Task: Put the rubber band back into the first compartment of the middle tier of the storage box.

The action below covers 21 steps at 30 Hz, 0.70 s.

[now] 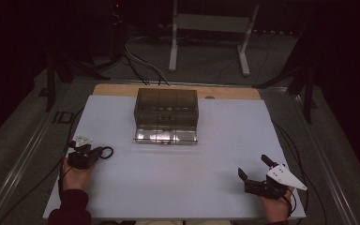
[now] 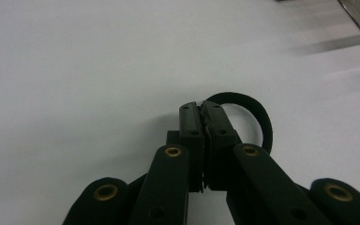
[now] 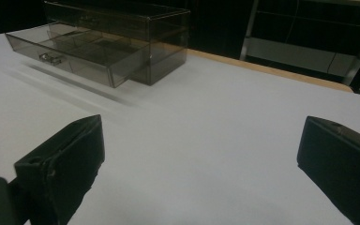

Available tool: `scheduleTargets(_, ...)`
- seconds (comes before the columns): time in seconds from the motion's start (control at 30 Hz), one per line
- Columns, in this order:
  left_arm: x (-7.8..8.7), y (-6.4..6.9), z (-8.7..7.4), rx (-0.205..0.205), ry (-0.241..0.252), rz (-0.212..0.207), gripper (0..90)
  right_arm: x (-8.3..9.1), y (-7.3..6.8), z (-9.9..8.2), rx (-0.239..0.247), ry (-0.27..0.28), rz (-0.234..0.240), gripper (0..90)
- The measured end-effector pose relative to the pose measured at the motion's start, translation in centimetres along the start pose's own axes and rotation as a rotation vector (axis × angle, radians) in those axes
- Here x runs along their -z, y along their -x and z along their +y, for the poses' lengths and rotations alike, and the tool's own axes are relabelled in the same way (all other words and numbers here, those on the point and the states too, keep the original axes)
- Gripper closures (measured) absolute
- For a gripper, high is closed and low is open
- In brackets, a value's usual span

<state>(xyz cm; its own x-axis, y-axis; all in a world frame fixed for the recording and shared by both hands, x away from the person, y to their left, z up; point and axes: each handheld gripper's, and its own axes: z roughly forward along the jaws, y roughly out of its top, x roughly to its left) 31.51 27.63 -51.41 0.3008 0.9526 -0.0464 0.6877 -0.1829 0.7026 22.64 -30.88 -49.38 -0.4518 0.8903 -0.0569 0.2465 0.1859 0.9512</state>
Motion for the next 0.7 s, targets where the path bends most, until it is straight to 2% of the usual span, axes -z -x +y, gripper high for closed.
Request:
scheduleTargets(0.33, 0.8, 0.0, 0.1, 0.026, 0.024, -0.003, 89.1, 0.0, 0.0, 0.0, -0.001, 0.000, 0.000, 1.4)
scheduleTargets(0.7, 1.5, 0.1, 0.4, 0.033, 0.043, -0.009, 89.1, 0.0, 0.0, 0.0, 0.001, -0.001, 0.002, 1.4)
